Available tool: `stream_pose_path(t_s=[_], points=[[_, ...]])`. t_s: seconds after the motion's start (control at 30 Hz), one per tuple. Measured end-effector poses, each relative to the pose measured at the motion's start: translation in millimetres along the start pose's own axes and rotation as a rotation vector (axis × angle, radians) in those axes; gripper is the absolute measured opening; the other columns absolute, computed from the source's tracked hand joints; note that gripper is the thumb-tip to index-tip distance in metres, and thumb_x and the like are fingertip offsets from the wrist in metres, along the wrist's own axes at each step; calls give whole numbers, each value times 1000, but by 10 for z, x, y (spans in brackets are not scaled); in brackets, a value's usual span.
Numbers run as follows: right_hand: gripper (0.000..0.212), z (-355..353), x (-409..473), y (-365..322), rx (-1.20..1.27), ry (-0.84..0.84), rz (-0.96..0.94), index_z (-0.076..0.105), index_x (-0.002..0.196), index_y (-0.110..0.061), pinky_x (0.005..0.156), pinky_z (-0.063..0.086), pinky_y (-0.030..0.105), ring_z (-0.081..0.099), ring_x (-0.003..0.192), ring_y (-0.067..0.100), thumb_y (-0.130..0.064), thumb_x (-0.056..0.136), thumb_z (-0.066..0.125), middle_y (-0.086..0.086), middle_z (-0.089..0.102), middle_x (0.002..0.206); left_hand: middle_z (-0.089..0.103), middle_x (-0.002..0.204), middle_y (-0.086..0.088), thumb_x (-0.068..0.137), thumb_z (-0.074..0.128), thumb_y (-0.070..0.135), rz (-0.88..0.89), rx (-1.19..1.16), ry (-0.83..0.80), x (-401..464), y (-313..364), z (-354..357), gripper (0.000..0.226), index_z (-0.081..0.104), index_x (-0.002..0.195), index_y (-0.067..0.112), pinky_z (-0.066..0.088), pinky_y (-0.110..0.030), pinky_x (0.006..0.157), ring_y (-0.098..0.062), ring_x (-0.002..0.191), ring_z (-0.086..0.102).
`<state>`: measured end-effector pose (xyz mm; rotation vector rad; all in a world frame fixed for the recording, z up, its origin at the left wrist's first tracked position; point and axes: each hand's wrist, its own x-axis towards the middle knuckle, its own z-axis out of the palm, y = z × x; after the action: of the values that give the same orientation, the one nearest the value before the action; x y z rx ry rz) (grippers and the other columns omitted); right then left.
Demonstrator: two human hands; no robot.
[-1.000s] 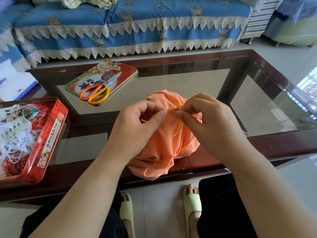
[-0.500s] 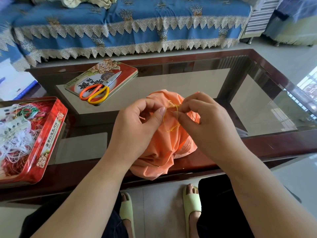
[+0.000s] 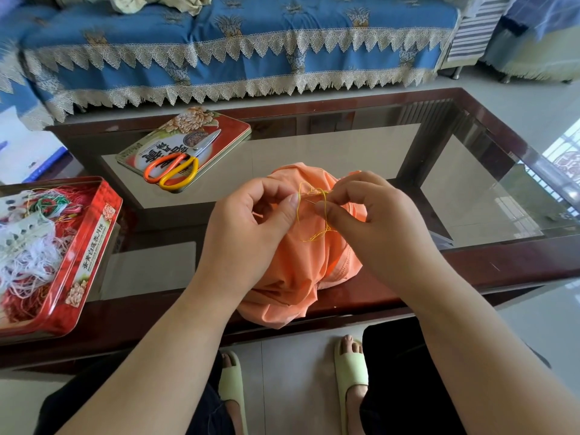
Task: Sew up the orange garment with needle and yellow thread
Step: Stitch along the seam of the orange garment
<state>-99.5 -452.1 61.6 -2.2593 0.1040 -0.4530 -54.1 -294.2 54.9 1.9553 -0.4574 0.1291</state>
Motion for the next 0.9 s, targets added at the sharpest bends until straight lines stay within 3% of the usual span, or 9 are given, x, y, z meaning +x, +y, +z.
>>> stream_pose_path(t_s=[0.33, 0.53, 0.7, 0.77, 0.9], points=[[10, 62, -18, 3, -43, 50, 12, 67, 80, -21, 69, 39, 12, 55, 84, 11, -26, 88, 68, -7, 60, 94, 61, 87, 26, 90, 64, 29, 56, 32, -2, -16, 8, 12, 4, 62, 91, 32, 41, -1, 72, 14, 89, 56], [11, 168, -61, -20, -15, 143, 41, 66, 79, -17, 76, 49, 33, 57, 88, 16, -22, 89, 65, -5, 61, 95, 61, 86, 26, 87, 67, 32, 121, 69, 31, -53, 20, 70, 7, 65, 93, 27, 41, -1, 70, 13, 86, 57], [21, 220, -88, -46, 101, 170, 111, 59, 70, -22, 69, 38, 10, 54, 82, 8, -20, 91, 62, -12, 58, 79, 61, 89, 27, 88, 66, 32, 143, 75, 50, -87, 20, 117, 7, 64, 94, 31, 42, -2, 74, 12, 89, 57], [26, 230, -85, -51, 161, 163, 127, 58, 66, -23, 67, 38, 9, 54, 77, 6, -20, 91, 62, -13, 58, 74, 61, 90, 26, 89, 66, 30, 138, 69, 62, -93, 15, 125, 7, 63, 95, 30, 42, -2, 74, 10, 90, 57], [25, 248, -68, -44, 254, 149, 146, 66, 72, -5, 70, 48, 29, 56, 72, 14, -19, 93, 61, 0, 63, 71, 65, 94, 20, 90, 66, 30, 124, 67, 79, -105, -13, 147, 9, 65, 98, 28, 48, -8, 76, 0, 93, 61]])
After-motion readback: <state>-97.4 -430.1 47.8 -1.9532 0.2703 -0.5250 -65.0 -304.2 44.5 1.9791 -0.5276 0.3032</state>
